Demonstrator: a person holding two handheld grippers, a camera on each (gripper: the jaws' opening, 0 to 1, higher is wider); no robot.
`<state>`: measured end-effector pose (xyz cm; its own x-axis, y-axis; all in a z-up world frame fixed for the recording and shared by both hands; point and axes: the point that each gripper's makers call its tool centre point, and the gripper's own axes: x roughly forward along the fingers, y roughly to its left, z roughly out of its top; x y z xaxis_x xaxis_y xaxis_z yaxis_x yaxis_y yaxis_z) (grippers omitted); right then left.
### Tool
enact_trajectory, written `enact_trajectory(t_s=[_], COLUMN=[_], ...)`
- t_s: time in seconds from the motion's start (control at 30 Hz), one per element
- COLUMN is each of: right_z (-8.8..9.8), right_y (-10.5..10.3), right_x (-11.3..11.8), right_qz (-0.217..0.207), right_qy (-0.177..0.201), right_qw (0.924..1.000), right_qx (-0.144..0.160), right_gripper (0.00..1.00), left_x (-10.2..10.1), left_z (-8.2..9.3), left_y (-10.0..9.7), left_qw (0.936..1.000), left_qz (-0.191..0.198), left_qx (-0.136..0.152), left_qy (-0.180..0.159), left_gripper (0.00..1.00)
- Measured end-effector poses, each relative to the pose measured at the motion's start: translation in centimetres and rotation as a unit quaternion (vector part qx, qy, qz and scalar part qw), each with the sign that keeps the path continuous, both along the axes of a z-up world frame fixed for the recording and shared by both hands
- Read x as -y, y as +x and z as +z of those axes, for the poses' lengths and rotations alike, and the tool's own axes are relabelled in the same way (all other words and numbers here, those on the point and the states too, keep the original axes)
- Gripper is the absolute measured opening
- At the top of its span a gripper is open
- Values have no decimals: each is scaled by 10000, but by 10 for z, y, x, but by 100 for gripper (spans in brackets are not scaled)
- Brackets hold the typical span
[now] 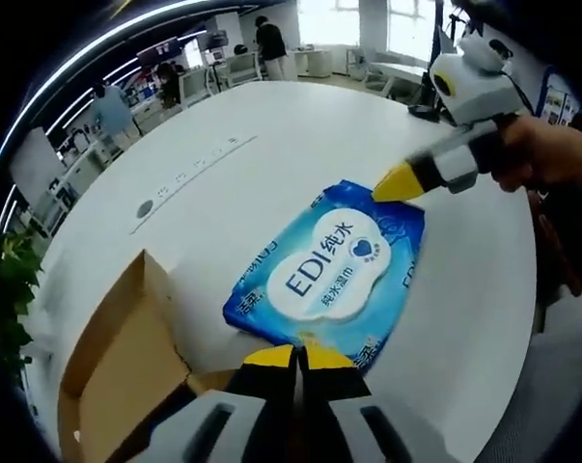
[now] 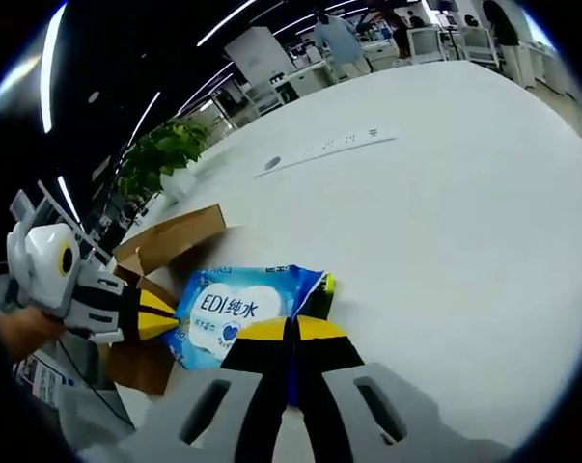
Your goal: Operate the shoe box by opening the lid, removing the specified soft item, and placing it in the target area until the item is outside and the box remains undamaged.
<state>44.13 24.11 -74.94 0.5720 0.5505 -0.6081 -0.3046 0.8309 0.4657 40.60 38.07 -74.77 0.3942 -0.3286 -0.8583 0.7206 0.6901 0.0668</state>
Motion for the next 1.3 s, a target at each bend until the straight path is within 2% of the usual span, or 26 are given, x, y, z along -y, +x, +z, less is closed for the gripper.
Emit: enact_trajectory(t_s=[0.13,0.37,0.53,0.73,0.87,1.03,1.3], right_z=[0,-2,-2,-4,-5,-2,-2], right_y=[-1,-4,-5,-12,-14,-11,-8], right_x=[1,2,4,3,4,2,3], right_qz=[88,121,115,141,182,335,282], right_qy=[-145,-359,-391,-437,-496,-629,-681], right_qw=[9998,9991,9990,9988,9984,9969,9967], right_qx=[117,194,200,154,195,324,327], right_gripper=[1,2,2,2,3,2,2], left_x=[-1,-2,-1,1,-2,-12,-32], left_z=[0,6,12,29,39,52,68], left_y=[-5,-12,-17,-21,-22,-24,-28], left_qw=[9996,9996,9995,9978,9967,9947,9929], left_qz=[-171,-131,-51,103,151,290,391], left_qx=[137,222,300,368,417,500,603], left_qy=[154,81,-113,-541,-686,-851,-951], left_gripper=[5,12,16,18,19,19,22])
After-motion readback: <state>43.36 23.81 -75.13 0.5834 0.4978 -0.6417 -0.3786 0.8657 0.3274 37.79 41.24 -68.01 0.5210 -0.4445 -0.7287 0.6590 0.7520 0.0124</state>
